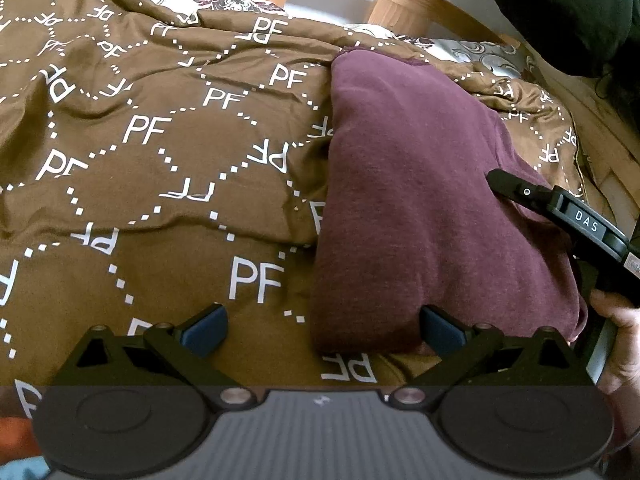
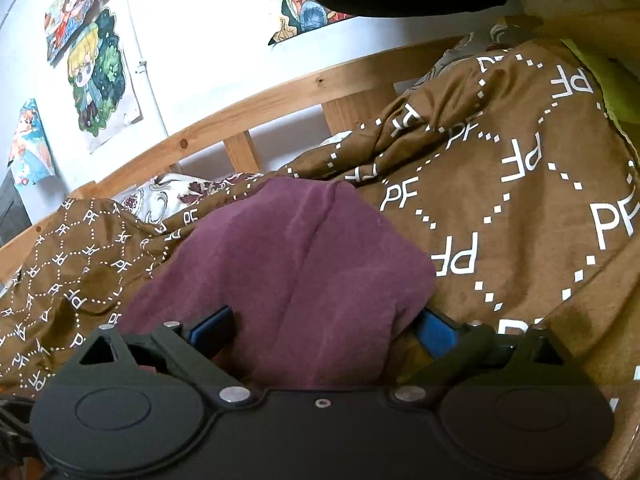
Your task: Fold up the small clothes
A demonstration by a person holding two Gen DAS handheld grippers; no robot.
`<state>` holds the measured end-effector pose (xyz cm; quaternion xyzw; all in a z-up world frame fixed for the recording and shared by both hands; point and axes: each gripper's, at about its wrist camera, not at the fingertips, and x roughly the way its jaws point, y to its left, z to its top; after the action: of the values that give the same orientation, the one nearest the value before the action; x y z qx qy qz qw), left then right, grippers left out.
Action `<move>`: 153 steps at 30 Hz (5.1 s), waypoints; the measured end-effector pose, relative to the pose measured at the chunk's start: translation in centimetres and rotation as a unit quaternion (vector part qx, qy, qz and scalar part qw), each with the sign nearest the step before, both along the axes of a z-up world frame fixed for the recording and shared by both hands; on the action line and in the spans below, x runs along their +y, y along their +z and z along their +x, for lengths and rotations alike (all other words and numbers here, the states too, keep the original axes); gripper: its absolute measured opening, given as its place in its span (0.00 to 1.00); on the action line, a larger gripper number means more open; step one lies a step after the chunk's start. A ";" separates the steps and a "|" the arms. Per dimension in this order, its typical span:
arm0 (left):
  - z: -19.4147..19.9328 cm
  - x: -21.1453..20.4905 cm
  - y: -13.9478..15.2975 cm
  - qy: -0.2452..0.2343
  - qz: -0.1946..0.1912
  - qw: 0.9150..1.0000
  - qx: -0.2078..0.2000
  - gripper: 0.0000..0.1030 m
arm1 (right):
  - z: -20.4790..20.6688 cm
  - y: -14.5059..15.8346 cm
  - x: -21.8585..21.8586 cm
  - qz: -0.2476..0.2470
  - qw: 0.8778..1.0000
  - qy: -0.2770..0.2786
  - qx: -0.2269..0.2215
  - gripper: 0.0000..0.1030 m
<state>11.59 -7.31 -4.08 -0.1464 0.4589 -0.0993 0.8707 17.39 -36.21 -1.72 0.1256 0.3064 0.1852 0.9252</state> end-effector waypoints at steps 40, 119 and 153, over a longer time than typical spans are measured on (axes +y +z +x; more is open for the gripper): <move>-0.4 0.0 -0.1 0.000 0.001 1.000 -0.004 1.00 | 0.3 -0.7 -2.5 0.096 0.993 -0.053 0.048 0.56; 4.6 11.5 4.7 0.025 0.026 0.994 -0.102 0.43 | 2.9 4.6 18.1 -0.070 0.994 0.038 -0.072 0.16; -7.3 11.3 10.8 0.059 0.102 0.977 -0.181 0.99 | -12.2 10.8 13.4 -0.051 0.991 -0.025 -0.123 0.99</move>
<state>4.26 4.00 6.70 -0.0638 0.2924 -0.0251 0.9538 5.19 -22.78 9.09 0.0618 0.1960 0.1603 0.9654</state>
